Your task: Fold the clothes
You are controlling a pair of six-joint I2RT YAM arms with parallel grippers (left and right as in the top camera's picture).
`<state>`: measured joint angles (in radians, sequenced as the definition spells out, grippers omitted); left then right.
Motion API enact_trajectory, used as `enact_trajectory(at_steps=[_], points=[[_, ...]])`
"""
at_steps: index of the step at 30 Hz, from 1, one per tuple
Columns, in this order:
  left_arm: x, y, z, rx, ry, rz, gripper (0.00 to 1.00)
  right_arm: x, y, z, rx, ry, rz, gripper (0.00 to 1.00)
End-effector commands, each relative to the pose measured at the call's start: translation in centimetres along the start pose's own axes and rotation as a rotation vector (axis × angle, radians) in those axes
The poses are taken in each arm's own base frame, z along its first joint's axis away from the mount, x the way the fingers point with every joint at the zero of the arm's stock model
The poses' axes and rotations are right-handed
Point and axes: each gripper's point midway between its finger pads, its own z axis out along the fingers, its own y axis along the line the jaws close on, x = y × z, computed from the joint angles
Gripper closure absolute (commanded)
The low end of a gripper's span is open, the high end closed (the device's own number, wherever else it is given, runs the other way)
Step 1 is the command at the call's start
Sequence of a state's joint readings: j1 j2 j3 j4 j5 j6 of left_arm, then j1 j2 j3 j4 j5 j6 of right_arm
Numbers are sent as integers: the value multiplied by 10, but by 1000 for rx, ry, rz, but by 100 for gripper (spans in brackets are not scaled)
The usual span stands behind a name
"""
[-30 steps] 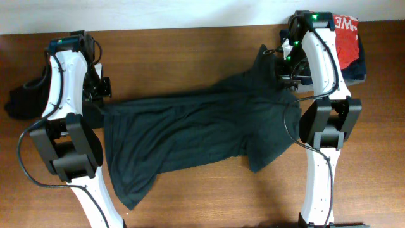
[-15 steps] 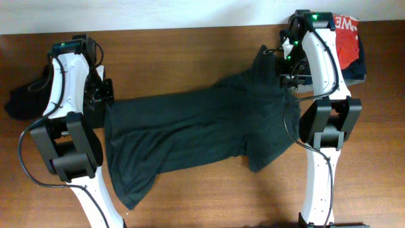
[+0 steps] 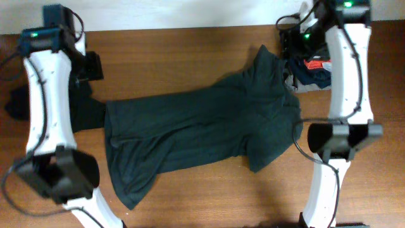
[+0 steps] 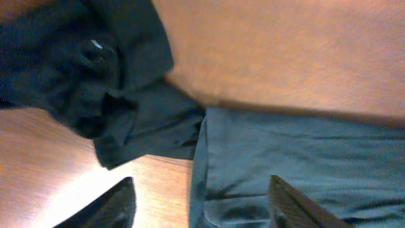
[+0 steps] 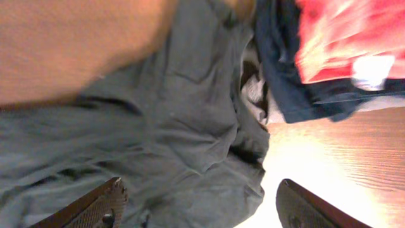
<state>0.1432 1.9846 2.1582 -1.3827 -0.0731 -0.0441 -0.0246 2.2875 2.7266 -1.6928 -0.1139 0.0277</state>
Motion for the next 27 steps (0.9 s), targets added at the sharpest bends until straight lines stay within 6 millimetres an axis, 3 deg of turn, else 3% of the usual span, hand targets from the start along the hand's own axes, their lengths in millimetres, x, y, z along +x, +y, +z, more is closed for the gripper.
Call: enact_trajectory(at_steps=[1, 3, 5, 8, 11, 15, 20, 27], points=[[-7, -10, -63, 93, -149, -3, 29, 0, 8, -68, -17, -152, 1, 18], [-2, -14, -83, 125, -179, -17, 27, 5, 13, -93, -26, -203, 9, 14], [7, -16, -100, 149, -189, -28, 26, 14, 16, -120, -32, -248, 25, 1], [24, -16, -116, 159, -174, -28, 26, 34, 19, -144, -38, -270, 25, 1], [39, -18, -124, 174, -141, -30, 26, 59, 20, -153, -37, -245, 35, 1], [56, -33, -118, 215, -65, -5, 26, 98, 19, -136, -43, -124, 88, 1], [77, -64, -91, 236, 39, 45, 27, 143, 13, -95, -25, 74, 165, 1], [134, -111, -20, 222, 238, 87, 27, 203, 15, -29, -16, 323, 245, 1]])
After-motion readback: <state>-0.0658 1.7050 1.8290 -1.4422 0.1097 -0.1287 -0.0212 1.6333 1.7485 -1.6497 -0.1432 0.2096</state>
